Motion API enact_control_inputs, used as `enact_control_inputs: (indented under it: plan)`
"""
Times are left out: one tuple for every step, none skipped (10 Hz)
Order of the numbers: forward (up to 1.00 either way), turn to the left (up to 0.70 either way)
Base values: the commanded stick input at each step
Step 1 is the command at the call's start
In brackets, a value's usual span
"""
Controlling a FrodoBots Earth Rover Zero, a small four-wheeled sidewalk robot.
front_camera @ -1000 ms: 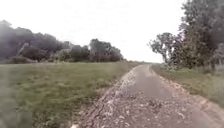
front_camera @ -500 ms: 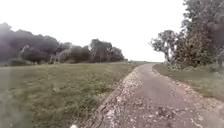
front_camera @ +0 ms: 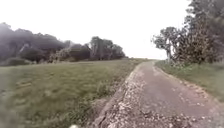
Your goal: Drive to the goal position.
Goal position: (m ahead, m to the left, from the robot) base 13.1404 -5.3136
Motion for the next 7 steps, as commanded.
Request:
enact_control_inputs:
  plan:
    - [0.70,0.00]
    - [0.70,0.00]
    - [0.70,0.00]
    - [0.70,0.00]
    - [0.70,0.00]
    - [0.70,0.00]
    - [0.70,0.00]
